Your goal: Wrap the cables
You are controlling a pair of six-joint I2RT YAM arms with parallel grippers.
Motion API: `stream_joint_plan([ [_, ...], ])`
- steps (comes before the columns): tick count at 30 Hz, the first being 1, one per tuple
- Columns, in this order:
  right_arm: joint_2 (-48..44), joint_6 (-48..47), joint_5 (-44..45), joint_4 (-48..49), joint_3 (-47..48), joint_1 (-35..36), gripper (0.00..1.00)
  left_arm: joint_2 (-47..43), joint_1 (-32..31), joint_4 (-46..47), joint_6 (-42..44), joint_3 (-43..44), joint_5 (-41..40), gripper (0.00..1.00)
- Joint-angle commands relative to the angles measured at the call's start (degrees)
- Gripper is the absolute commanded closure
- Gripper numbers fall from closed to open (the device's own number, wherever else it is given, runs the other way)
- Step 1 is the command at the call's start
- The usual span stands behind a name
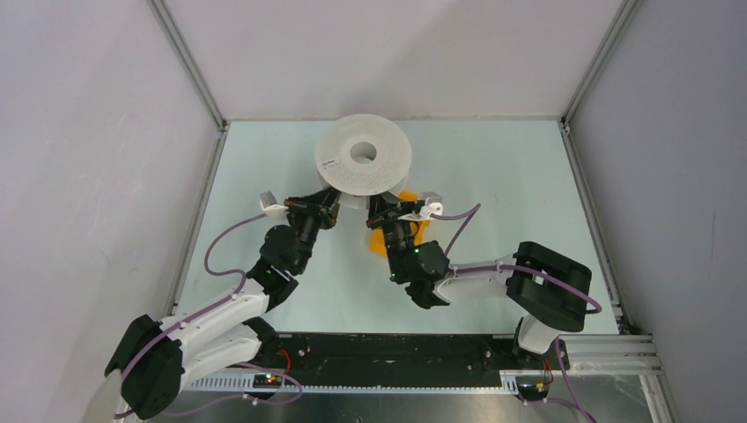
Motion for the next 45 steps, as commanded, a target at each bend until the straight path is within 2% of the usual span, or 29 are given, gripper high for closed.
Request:
stream_joint_plan([
  [1,1.63,-2.01,3.23,-4.3,1.21,-0.54,1.0,-1.93,-1.07,13.78,-3.71,2.43,3.63,1.0],
  [6,2.09,-2.19,5.12,-4.25,1.24,-0.12,0.99,-1.86,-1.06,13.79,-3.66,2.08,3.33,1.0],
  [7,1.99,-3.11,5.39,-3.96,1.24,0.17,0.93,-1.97,-1.09,13.79,-3.69,1.99,3.18,1.0],
  [10,0.63,-5.13,6.3,-3.34,1.24,1.02,0.86,-2.07,-1.08,13.79,-3.66,1.75,2.83,1.0],
  [15,-0.92,-9.86,6.58,-0.3,0.57,2.09,0.82,-2.21,-1.05,13.78,-3.6,1.69,2.62,1.0],
  [22,-2.55,-11.17,7.41,0.71,-0.56,2.99,0.7,-2.49,-1.11,13.79,-3.54,1.14,2.26,1.0],
  [45,-13.24,-14.59,6.48,0.99,-8.28,5.85,0.54,-2.13,-0.72,13.78,-1.11,1.57,0.62,1.0],
])
